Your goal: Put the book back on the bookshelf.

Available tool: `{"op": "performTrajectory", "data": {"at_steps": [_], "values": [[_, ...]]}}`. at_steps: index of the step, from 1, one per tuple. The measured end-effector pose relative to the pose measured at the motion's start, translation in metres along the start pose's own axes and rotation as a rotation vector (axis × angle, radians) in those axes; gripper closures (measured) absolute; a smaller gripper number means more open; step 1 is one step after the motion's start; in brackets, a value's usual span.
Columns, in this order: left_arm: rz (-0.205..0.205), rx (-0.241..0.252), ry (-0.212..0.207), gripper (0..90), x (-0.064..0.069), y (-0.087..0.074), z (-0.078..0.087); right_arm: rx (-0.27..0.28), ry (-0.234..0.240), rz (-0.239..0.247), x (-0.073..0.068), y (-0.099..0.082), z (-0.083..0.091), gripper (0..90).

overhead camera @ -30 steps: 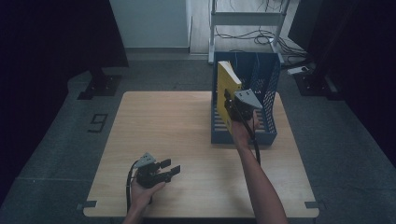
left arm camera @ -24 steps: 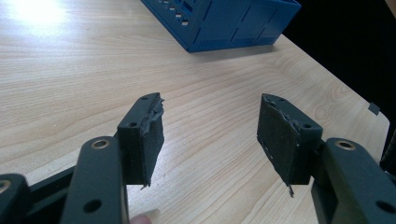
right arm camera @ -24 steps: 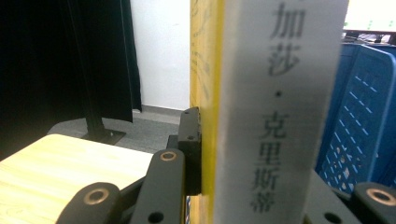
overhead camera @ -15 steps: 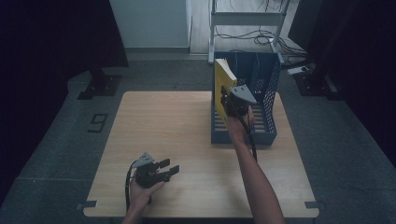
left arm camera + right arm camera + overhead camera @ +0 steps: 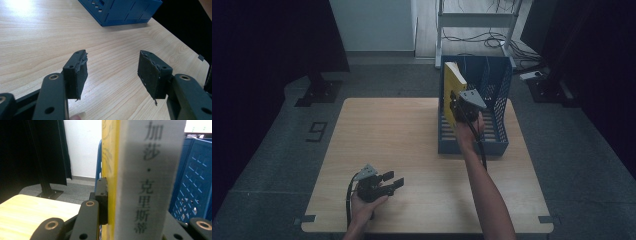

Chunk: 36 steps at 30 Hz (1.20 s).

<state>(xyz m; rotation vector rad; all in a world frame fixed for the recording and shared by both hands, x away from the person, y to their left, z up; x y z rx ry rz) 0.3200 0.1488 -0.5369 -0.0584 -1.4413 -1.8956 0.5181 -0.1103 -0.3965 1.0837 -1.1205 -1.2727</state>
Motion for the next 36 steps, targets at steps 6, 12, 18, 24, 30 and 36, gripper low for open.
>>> {"op": "performTrajectory", "data": {"at_steps": [6, 12, 18, 24, 30, 36], "values": [[0.006, 0.005, 0.007, 40.8, -0.002, -0.001, 0.003, -0.010, -0.003, 0.008, -0.003, -0.005, -0.006, 74.6], [0.005, 0.004, 0.008, 40.9, -0.002, -0.001, 0.004, -0.014, -0.005, 0.007, -0.005, -0.006, -0.009, 74.5], [0.003, -0.002, 0.008, 40.8, -0.002, -0.002, 0.004, -0.016, -0.012, 0.011, -0.006, -0.005, -0.013, 74.5], [0.002, -0.002, 0.015, 40.9, -0.003, -0.002, 0.004, -0.020, -0.023, 0.010, -0.007, -0.006, -0.019, 74.5], [0.004, 0.001, 0.016, 40.9, -0.004, -0.002, 0.005, -0.032, -0.029, 0.006, -0.009, -0.011, -0.025, 74.6], [0.006, 0.001, 0.017, 40.9, -0.005, -0.003, 0.005, -0.045, -0.038, 0.005, -0.009, -0.018, -0.033, 74.5]]}}
Point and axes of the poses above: each handheld gripper's, and its own axes: z roughly backward along the jaws, y roughly out of its top, x roughly to its right, the point moved 6 cm from there along -z, roughly forward along the jaws, and after that the axes turned 13 degrees about -y, right-handed, at the moved point
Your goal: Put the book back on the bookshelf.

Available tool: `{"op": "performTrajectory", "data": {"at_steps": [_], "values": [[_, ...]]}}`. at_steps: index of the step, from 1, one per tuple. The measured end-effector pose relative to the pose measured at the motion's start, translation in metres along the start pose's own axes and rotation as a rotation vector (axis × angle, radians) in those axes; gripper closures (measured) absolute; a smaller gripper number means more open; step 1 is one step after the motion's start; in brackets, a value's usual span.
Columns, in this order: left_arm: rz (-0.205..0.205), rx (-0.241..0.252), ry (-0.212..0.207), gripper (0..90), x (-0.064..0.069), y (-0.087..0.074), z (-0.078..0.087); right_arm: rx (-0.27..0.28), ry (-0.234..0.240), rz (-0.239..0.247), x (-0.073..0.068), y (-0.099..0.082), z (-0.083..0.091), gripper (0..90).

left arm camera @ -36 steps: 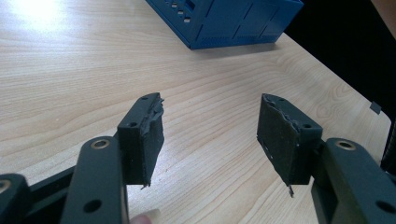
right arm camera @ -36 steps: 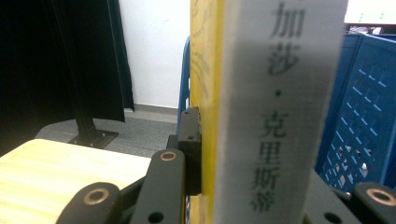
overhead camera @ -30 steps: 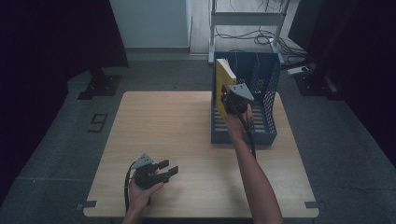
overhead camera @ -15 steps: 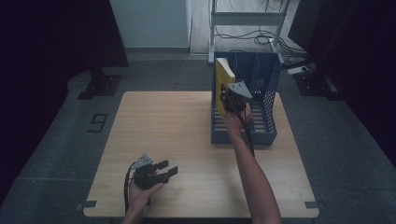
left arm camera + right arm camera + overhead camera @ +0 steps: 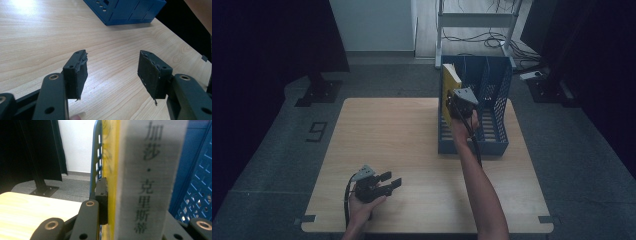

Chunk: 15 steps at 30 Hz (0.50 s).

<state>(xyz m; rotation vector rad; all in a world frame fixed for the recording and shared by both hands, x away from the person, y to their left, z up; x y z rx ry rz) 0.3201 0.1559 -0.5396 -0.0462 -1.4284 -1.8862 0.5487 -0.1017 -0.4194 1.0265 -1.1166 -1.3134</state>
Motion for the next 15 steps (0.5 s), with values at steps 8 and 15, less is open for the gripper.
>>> {"op": "performTrajectory", "data": {"at_steps": [8, 15], "values": [[0.004, 0.001, 0.002, 40.9, -0.001, -0.001, 0.000, -0.012, -0.011, 0.008, -0.001, -0.005, -0.008, 74.5], [0.006, 0.004, -0.004, 40.9, 0.000, -0.001, 0.000, -0.023, -0.017, 0.011, -0.007, -0.012, -0.011, 74.5]]}}
Point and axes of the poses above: each handheld gripper's, and its own axes: z roughly backward along the jaws, y roughly out of its top, x roughly to its right, the point moved 6 cm from there along -z, roughly forward along the jaws, and after that the axes turned 13 degrees about -y, right-handed, at the moved point
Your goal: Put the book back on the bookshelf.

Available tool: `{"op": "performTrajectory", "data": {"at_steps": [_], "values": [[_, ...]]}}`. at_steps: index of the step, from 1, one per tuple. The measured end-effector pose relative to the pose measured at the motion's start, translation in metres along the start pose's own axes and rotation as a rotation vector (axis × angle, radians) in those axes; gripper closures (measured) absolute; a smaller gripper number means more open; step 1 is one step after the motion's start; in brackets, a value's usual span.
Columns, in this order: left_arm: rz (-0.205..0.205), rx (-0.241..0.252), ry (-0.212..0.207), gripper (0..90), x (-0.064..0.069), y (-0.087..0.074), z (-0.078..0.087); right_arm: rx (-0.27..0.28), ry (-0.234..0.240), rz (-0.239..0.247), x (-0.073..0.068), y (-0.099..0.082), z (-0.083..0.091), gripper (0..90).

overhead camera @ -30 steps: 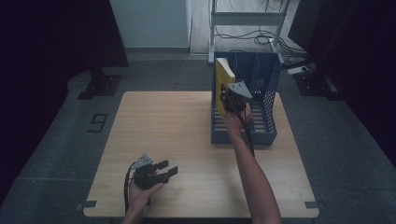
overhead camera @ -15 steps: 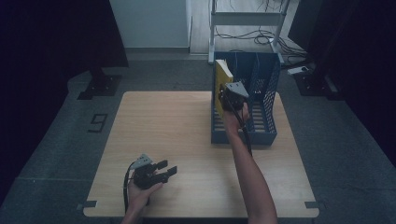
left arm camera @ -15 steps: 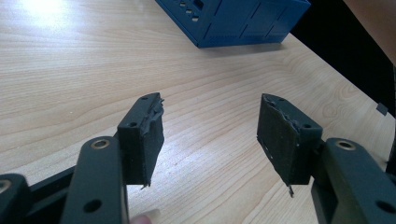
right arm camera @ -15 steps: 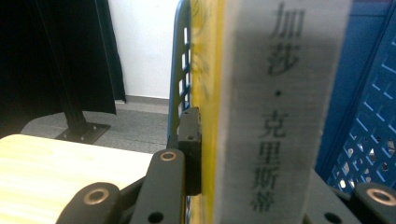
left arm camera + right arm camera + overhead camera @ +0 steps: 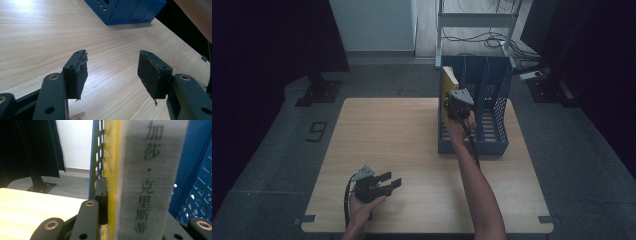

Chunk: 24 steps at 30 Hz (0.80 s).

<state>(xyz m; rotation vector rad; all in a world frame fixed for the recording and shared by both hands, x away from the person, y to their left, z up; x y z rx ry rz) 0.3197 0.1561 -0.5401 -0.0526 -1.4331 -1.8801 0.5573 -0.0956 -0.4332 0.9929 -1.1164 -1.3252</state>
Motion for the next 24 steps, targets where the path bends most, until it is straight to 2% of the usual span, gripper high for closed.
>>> {"op": "performTrajectory", "data": {"at_steps": [15, 17, 24], "values": [[0.003, -0.001, 0.006, 41.0, -0.002, 0.000, 0.001, -0.011, -0.015, 0.001, -0.001, -0.010, -0.013, 74.5], [0.000, 0.012, 0.019, 41.3, -0.003, 0.000, 0.002, -0.011, -0.019, -0.001, -0.002, -0.013, -0.016, 74.5], [-0.002, 0.019, 0.021, 41.5, -0.003, 0.001, 0.003, -0.019, -0.027, 0.002, -0.005, -0.018, -0.020, 74.5]]}}
Point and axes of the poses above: each handheld gripper's, and its own axes: z roughly backward along the jaws, y roughly out of its top, x roughly to its right, the point moved 6 cm from there along -z, roughly forward along the jaws, and after that the axes turned 13 degrees about -y, right-handed, at the moved point
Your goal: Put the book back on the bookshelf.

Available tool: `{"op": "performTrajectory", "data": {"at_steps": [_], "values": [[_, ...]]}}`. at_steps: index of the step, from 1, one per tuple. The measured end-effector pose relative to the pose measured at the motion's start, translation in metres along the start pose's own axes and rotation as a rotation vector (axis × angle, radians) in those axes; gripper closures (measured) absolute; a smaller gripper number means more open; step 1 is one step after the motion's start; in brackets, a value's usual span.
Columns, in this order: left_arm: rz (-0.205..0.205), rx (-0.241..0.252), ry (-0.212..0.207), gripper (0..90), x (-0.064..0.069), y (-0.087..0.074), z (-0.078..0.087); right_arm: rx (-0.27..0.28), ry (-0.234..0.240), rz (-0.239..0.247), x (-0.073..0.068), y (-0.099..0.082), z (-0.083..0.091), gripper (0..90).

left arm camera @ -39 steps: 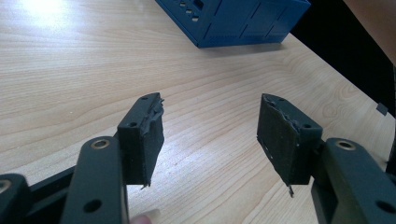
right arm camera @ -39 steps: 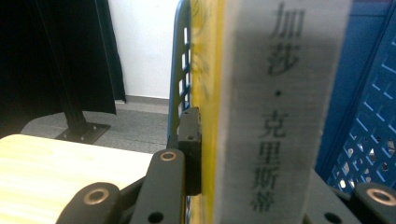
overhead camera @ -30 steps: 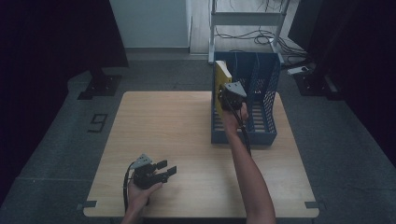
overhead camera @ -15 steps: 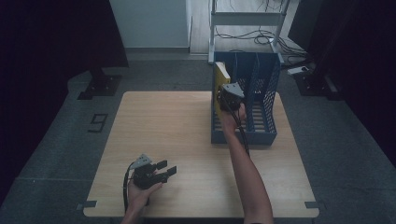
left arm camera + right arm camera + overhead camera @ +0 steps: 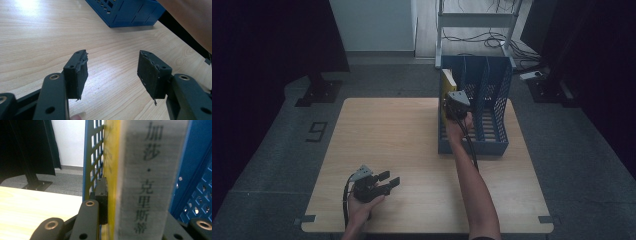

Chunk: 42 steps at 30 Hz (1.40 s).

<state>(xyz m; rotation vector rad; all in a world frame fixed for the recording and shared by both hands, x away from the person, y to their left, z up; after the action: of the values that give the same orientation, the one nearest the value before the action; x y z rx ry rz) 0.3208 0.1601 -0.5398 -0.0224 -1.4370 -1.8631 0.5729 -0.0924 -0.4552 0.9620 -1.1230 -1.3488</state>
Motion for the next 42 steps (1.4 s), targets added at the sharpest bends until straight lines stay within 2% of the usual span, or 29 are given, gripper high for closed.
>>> {"op": "performTrajectory", "data": {"at_steps": [11, 25, 31, 36, 42], "values": [[-0.008, -0.009, 0.001, 41.5, 0.002, -0.001, -0.003, -0.026, 0.002, 0.011, -0.002, -0.011, 0.001, 74.4], [-0.009, -0.033, -0.006, 41.2, 0.005, -0.004, -0.008, -0.075, 0.043, 0.019, 0.000, -0.017, 0.015, 73.3], [-0.011, -0.046, -0.011, 40.9, 0.007, -0.005, -0.010, -0.095, 0.063, 0.045, 0.002, -0.024, 0.024, 72.6], [-0.017, -0.051, -0.014, 40.8, 0.008, -0.005, -0.012, -0.080, 0.071, 0.055, 0.004, -0.029, 0.029, 72.4], [-0.018, -0.051, -0.014, 40.8, 0.009, -0.005, -0.012, -0.092, 0.084, 0.063, 0.006, -0.029, 0.033, 71.0]]}}
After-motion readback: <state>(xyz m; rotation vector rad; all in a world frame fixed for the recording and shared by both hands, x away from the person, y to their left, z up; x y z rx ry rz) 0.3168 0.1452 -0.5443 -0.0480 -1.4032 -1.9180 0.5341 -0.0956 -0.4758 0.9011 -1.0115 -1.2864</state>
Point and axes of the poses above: each handheld gripper's, and its own axes: z roughly backward along the jaws, y roughly out of its top, x roughly to its right, the point moved 6 cm from there along -z, roughly forward along the jaws, and after that the axes turned 13 degrees about -y, right-handed, at the moved point
